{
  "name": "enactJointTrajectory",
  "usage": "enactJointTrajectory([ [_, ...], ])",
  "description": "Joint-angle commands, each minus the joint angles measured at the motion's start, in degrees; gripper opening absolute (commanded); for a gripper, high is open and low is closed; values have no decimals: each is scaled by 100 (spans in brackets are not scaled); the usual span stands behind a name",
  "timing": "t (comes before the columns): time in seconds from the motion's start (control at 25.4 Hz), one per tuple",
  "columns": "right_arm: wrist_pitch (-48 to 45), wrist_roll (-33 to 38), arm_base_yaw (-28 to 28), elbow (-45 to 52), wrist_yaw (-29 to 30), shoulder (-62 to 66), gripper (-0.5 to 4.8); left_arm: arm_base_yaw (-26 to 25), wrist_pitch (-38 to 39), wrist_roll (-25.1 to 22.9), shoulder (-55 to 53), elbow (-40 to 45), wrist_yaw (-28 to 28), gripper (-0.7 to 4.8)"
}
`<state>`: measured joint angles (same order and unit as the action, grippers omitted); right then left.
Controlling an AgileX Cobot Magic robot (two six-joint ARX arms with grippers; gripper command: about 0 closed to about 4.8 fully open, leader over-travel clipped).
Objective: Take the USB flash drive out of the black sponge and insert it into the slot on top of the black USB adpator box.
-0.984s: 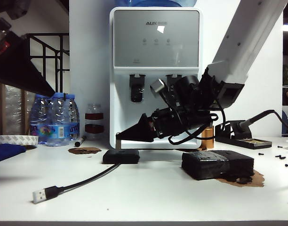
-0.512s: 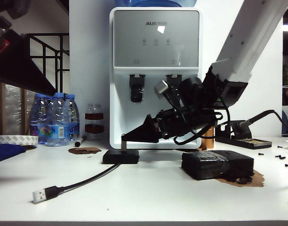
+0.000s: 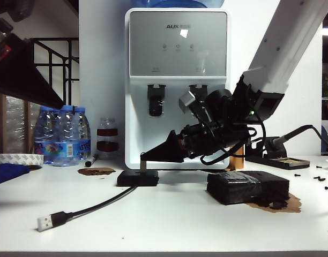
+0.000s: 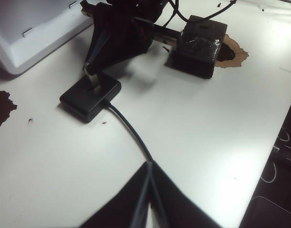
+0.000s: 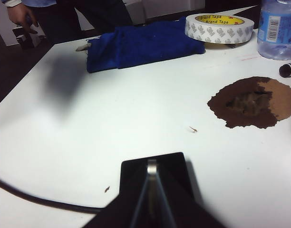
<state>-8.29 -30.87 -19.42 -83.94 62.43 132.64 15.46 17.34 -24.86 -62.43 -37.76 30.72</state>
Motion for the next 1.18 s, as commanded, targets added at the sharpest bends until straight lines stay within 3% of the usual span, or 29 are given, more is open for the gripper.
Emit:
enactJointTrajectory([
  [0.04, 90, -46, -61, -24, -61, -4, -2, 2, -68, 28, 13, -4, 33, -5],
  [0.35, 94, -61, -103, -33, -588, -2, -2, 2, -68, 26, 13, -4, 35, -5],
  [1.18, 472, -35, -98, -70, -549, 20, -2, 2, -157, 42, 11, -4, 37, -5],
])
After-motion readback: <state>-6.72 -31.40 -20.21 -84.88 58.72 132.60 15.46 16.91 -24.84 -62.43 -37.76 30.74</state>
